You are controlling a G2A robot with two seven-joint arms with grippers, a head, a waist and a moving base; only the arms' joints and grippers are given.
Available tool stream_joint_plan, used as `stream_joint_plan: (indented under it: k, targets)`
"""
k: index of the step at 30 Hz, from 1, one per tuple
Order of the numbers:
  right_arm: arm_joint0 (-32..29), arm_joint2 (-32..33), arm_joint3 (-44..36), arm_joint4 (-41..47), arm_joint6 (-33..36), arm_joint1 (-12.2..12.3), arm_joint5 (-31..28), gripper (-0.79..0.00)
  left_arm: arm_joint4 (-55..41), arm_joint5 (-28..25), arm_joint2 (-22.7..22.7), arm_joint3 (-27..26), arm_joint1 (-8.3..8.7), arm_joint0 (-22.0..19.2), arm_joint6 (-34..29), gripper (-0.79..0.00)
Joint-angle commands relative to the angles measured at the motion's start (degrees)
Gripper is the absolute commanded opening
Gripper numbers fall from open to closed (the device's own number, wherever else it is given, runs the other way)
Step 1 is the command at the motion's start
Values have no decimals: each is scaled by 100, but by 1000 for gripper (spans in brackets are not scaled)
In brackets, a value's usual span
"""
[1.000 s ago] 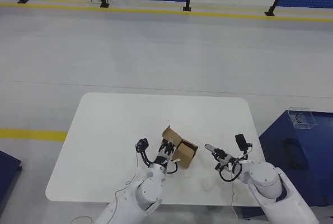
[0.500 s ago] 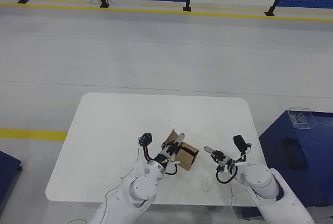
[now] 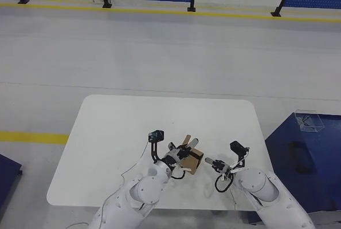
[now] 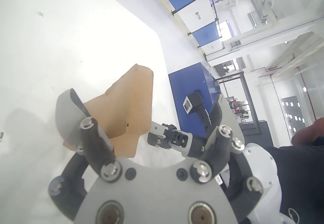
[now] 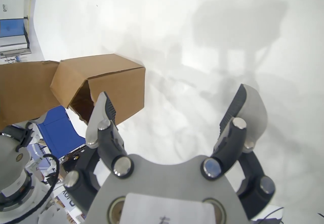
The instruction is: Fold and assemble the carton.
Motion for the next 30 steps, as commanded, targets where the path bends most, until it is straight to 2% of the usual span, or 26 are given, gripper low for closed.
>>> stream_joint_plan:
  k: [1, 8, 14, 20, 25, 30]
  targets:
    - [46, -134, 38, -10, -83, -38, 35, 0, 39, 91, 44, -14, -23, -52, -215, 0]
    - [249, -417, 179, -115, -284, -142, 127, 0, 48, 338, 74, 17, -97, -201, -680, 0]
    - [297, -317, 171, 28, -396, -182, 57, 0, 57, 418, 94, 34, -153, -218, -870, 0]
    - [47, 117, -37, 327, -545, -155, -442, 0, 20, 476, 39, 56, -216, -212, -757, 0]
    - [-341, 512, -334, 303, -845, -109, -844, 0, 43, 506, 32, 102, -262, -212, -773, 0]
    - [-697, 706, -651, 154, -862, -72, -1251, 0, 90, 547, 48, 177, -312, -244, -820, 0]
